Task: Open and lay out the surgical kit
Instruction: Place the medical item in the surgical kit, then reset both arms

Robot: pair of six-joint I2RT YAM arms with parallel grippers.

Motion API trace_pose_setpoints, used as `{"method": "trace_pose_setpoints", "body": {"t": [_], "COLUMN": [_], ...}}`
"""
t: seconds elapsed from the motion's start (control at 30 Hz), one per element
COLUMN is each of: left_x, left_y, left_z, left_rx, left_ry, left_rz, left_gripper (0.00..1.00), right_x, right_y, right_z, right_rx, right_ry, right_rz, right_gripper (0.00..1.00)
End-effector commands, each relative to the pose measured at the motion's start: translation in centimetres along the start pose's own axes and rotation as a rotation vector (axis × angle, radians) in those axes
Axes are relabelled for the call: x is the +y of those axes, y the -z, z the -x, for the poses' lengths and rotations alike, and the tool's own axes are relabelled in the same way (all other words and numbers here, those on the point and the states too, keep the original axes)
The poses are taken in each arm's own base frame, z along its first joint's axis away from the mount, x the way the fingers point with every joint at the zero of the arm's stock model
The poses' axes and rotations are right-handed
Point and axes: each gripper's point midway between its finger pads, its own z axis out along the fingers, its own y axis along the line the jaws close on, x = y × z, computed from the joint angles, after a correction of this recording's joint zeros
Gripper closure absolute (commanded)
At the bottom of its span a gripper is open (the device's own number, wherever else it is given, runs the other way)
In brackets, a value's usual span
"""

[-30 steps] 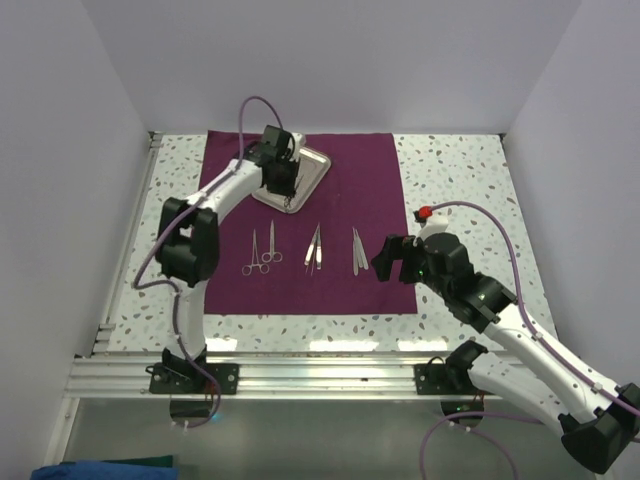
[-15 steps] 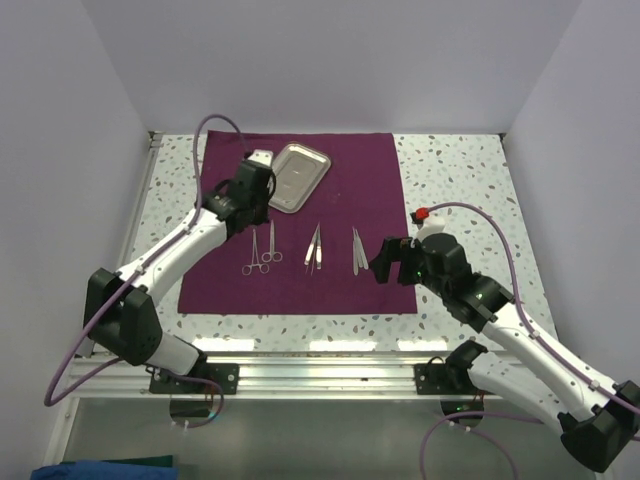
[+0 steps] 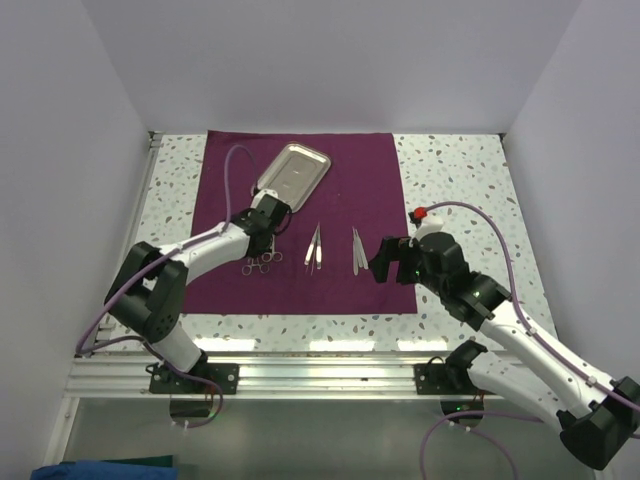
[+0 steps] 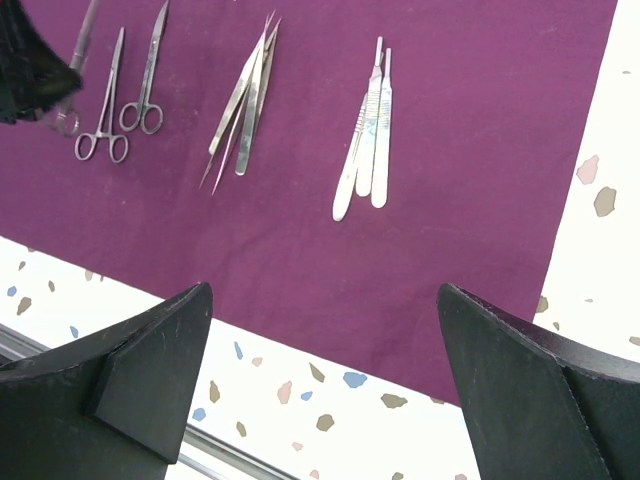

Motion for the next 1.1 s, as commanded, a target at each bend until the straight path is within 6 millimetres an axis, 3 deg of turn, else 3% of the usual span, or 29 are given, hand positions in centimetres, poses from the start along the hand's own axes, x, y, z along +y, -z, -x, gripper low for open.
{"method": "trace_pose_setpoints", "body": {"t": [0.0, 0.1, 0.2, 0.3, 0.4, 0.5, 0.63, 0.73, 0.9, 1.07], "left_x": [-1.1, -1.0, -0.9, -0.6, -0.6, -0.7, 0.1, 1.0, 2.5, 2.8], "left_y": [-0.2, -0.1, 0.4, 1.8, 4.8, 8.7, 14.2, 16.4, 17.4, 16.7], "left_z": [2.2, 1.8, 2.1, 3.0, 4.5, 6.0, 7.6, 8.0, 7.8, 7.4], "left_rx": [-0.099, -0.104, -0.12, -0.159, -0.241, -0.38, -0.627, -0.736, -0.802, -0.777], "left_ry": [0.052, 0.037, 0.044, 0.065, 0.109, 0.16, 0.215, 0.243, 0.288, 0.285], "left_rz": [0.004, 0.038, 0.044, 0.031, -0.033, -0.175, -0.375, -0.43, -0.416, -0.382], "left_gripper": [0.75, 0.34, 0.26, 0.26, 0.27, 0.29, 0.28, 0.28, 0.29, 0.31], "right_x": [0.1, 0.2, 0.4, 0.7, 1.0, 1.3, 0.4, 0.9, 0.9, 1.0], "right_y": [-0.3, -0.3, -0.2, 0.2, 1.2, 2.8, 3.8, 4.4, 4.6, 4.9], "right_z": [0.5, 0.4, 0.7, 1.1, 2.4, 4.0, 4.5, 4.6, 4.8, 4.9], "right_rx": [-0.021, -0.019, -0.032, -0.052, -0.118, -0.236, -0.33, -0.375, -0.403, -0.416], "right_ry": [-0.006, -0.005, -0.001, -0.004, -0.016, -0.04, -0.074, -0.059, -0.053, -0.045], "right_rz": [0.004, 0.007, 0.019, 0.04, 0.058, 0.103, 0.098, 0.15, 0.163, 0.176], "right_gripper": [0.02, 0.02, 0.02, 0.02, 0.02, 0.02, 0.02, 0.02, 0.02, 0.03]}}
